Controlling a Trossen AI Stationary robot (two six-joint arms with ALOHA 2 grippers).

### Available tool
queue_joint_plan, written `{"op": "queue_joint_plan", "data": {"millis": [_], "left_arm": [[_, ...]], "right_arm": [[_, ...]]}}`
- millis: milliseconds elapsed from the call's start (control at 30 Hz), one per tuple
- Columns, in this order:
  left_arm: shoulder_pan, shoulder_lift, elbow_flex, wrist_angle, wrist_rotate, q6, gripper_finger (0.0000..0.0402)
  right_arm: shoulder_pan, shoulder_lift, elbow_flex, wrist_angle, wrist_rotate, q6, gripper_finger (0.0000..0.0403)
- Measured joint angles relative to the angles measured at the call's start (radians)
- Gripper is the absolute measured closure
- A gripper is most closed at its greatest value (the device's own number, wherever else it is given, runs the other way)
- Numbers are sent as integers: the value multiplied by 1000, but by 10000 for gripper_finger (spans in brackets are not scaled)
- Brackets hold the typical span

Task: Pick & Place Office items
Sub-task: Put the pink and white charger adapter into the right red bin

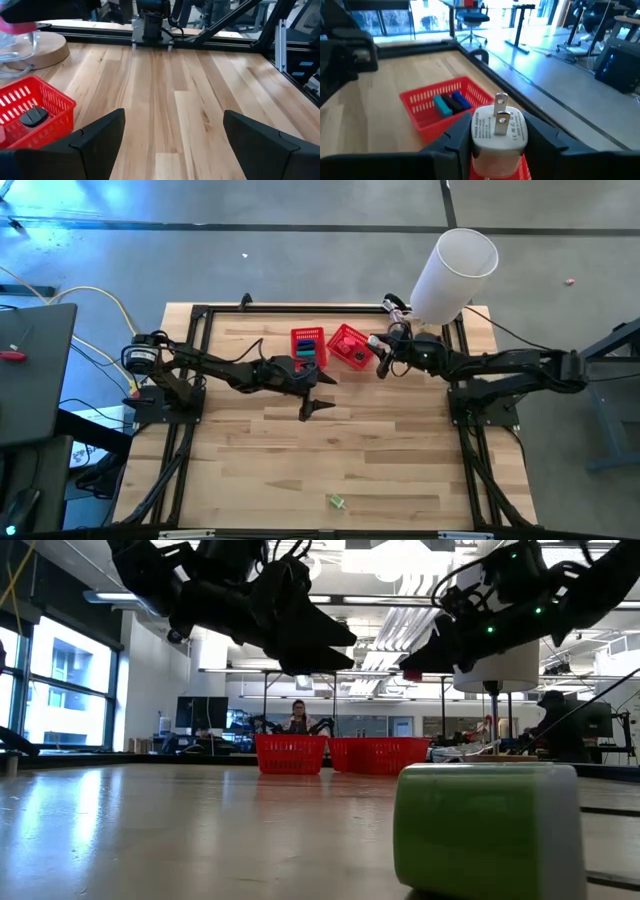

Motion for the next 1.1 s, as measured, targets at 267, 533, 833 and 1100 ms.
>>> {"op": "queue_joint_plan", "data": {"millis": [267,533,833,1100], "left_arm": [[0,0,0,-3,1,0,71],[0,0,0,-19,1,1,71],[5,0,-1,-28,0,2,71],[5,1,-1,-36,0,4,71]], "right_arm": [[-104,155,1,216,-82,-34,278],[-169,346,0,395,-122,-24,278],[-198,501,1,571,-124,26,278],[-210,516,1,572,-149,56,278]]}}
